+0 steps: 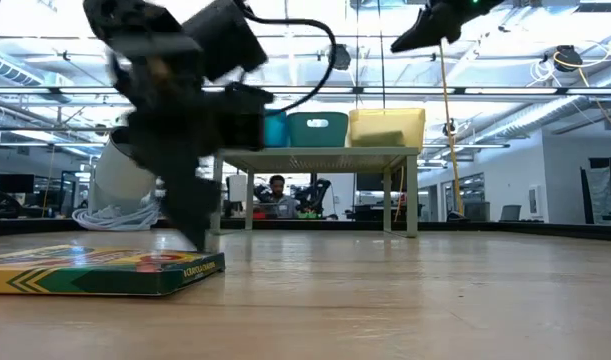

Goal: Pick & Place Office Desk Supplies
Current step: Put the yellow crayon box into the yellow bin on the shelf

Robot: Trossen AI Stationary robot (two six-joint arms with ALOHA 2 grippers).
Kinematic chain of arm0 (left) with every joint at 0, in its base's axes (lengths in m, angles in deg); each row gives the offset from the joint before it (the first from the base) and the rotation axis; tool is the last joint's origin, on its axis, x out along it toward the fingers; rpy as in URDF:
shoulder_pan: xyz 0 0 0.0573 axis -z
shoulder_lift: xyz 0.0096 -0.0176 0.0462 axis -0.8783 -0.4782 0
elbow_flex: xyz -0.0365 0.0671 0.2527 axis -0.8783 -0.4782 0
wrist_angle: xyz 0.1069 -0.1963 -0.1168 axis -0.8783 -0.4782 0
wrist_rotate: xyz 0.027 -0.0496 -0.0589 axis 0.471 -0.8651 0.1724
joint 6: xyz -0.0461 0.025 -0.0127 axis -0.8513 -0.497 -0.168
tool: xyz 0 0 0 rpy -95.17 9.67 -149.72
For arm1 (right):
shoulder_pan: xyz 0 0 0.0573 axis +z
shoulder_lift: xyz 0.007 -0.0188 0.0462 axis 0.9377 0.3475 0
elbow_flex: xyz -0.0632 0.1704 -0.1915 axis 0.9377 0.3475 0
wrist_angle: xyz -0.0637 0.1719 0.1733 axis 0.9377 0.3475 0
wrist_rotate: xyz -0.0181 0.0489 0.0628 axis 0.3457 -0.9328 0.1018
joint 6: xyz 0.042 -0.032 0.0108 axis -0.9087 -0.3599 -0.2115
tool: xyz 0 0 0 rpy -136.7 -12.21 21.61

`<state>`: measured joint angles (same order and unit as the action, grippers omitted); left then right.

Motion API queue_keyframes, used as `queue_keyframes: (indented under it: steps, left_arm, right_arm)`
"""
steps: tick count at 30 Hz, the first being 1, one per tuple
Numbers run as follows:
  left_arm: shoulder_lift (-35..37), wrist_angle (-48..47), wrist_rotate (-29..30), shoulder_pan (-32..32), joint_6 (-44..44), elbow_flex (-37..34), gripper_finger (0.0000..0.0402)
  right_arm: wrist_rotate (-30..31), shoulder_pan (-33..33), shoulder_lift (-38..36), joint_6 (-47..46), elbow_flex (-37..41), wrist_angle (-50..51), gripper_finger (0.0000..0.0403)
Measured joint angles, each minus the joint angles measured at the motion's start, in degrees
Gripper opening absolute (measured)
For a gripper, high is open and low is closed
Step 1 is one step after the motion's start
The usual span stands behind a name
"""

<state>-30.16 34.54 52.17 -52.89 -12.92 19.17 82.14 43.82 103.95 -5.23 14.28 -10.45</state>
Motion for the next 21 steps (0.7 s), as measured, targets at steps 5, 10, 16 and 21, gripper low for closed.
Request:
queue_keyframes:
  steps: [5,10,16,21]
  left_arm:
    - [7.36,-1.02,7.03,3.71,-1.05,0.03,0.0243]
    - [8.9,-3.45,12.76,10.42,-6.36,-0.14,0.0243]
    - [7.0,-4.31,15.04,16.59,-12.93,-0.16,0.0243]
    - [7.69,-12.23,11.9,17.7,-17.85,-0.11,0.0243]
  right_arm:
    - [-0.16,2.91,-2.02,-3.35,0.01,0.08,0.0173]
    - [-0.57,5.89,-2.88,-5.49,0.02,1.76,0.0171]
    - [-6.01,8.17,-2.52,-7.97,0.02,2.93,0.0164]
    - [-6.17,9.63,-2.02,-8.0,0.09,3.4,0.0164]
